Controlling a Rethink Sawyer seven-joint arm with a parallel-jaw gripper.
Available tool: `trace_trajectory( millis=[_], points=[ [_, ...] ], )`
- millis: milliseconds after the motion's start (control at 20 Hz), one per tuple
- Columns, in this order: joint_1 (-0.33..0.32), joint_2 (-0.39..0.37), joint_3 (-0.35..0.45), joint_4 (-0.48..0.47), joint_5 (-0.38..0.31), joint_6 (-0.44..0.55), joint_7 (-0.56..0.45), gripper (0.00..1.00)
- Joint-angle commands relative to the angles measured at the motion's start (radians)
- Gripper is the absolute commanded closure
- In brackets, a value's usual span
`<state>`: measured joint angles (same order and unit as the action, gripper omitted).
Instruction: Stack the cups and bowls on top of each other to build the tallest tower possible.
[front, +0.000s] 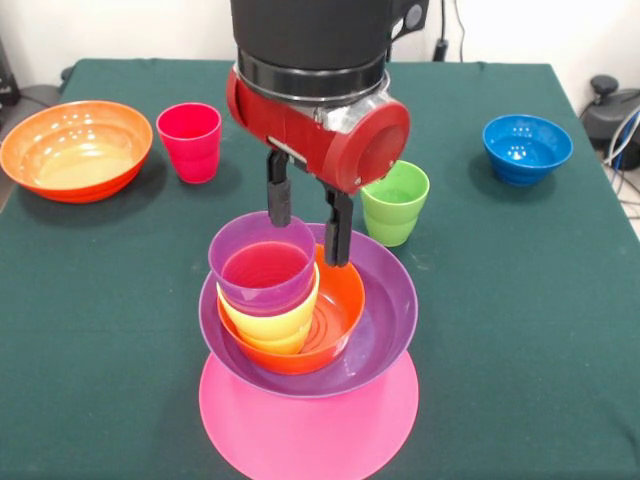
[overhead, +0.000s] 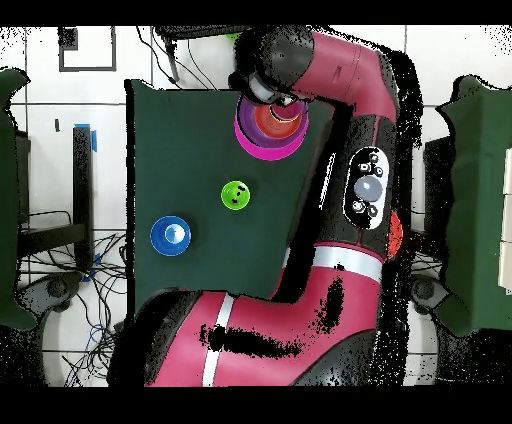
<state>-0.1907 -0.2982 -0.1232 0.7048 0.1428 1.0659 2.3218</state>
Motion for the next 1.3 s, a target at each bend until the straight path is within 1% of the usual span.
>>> trace_trajectory(
  millis=[50,200,650,900,1050,1300],
  points=[
    [0.014,-0.057,0.072,0.207,0.005,-0.045,0.029,0.0],
    [0.01,-0.09,0.08,0.274,0.014,-0.068,0.011,0.0],
    [0.01,-0.18,0.093,0.419,0.023,-0.095,-0.009,0.0],
    [0.011,-0.229,0.112,0.542,0.041,-0.16,-0.013,0.0],
    [0.008,-0.246,0.118,0.592,0.044,-0.191,-0.021,0.0],
    [-0.005,-0.27,0.135,0.678,0.043,-0.275,-0.04,0.0]
  ],
)
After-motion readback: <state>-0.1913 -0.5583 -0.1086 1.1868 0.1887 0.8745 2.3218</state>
